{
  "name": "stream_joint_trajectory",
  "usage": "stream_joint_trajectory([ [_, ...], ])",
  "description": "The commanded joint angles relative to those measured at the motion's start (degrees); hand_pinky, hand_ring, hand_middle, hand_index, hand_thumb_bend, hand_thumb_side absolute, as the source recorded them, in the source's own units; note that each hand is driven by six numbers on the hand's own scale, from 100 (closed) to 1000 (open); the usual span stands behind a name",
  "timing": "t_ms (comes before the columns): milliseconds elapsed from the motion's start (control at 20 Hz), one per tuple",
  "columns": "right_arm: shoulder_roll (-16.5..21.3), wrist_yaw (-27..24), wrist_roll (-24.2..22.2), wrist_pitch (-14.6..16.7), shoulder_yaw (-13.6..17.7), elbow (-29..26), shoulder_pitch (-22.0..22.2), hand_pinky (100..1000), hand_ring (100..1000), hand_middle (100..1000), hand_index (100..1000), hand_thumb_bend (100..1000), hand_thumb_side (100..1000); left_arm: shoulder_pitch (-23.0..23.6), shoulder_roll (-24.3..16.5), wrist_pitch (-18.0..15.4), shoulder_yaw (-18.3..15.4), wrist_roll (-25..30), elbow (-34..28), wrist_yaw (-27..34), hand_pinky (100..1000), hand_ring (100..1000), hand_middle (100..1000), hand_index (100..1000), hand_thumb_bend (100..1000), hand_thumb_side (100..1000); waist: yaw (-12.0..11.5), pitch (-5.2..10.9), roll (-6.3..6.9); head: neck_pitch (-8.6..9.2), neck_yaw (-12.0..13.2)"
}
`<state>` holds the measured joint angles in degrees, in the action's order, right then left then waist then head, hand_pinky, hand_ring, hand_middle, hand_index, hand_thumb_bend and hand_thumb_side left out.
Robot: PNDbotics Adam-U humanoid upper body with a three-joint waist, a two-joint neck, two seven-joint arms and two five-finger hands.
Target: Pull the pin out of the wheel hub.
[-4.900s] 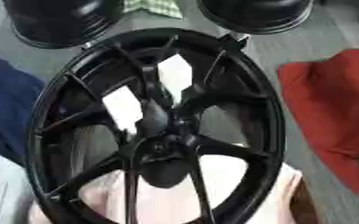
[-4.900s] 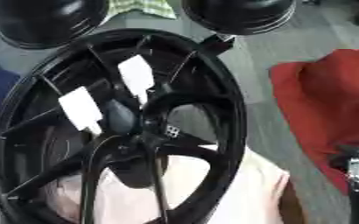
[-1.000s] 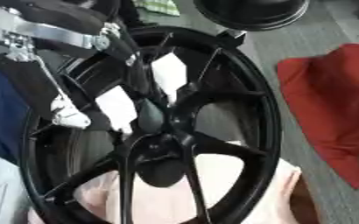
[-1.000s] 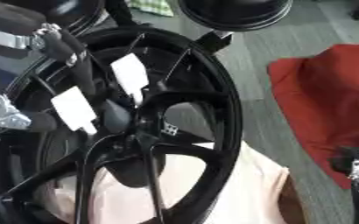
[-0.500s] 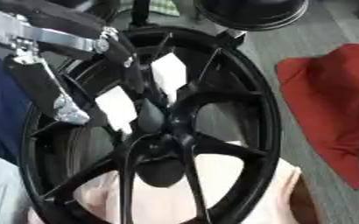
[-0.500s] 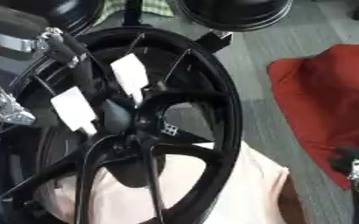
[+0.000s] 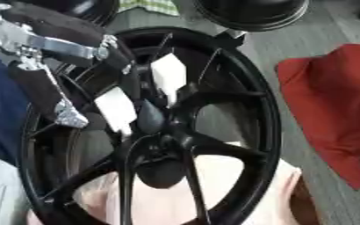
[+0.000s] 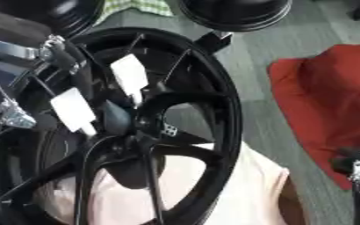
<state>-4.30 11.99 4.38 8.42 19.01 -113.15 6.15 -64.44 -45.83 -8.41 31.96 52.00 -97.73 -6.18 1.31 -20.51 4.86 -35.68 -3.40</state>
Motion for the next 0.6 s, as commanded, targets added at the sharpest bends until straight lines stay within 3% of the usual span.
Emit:
stream_joint_trajectory([
  [50,0.0,0.2,0.0,0.0,-0.2,-1.4,0.1,677,640,485,672,100,882,-0.6,-1.1,-0.3,-0.4,0.0,0.1,-0.2,768,709,659,766,342,124,0.0,0.76,-0.16,0.51,0.2],
  [300,-0.1,0.3,0.0,0.0,-0.2,-1.4,0.1,678,640,485,673,100,884,-0.5,-1.0,-0.5,-0.7,0.0,0.4,-0.6,755,679,600,716,287,100,0.0,0.68,-0.23,0.50,0.3],
  [600,-0.2,0.3,-0.1,-0.1,-0.2,-1.4,0.1,678,639,485,672,100,884,-0.5,-0.8,-0.9,-0.7,0.0,0.8,-1.0,752,674,601,717,281,100,0.0,0.63,-0.29,0.64,0.3],
])
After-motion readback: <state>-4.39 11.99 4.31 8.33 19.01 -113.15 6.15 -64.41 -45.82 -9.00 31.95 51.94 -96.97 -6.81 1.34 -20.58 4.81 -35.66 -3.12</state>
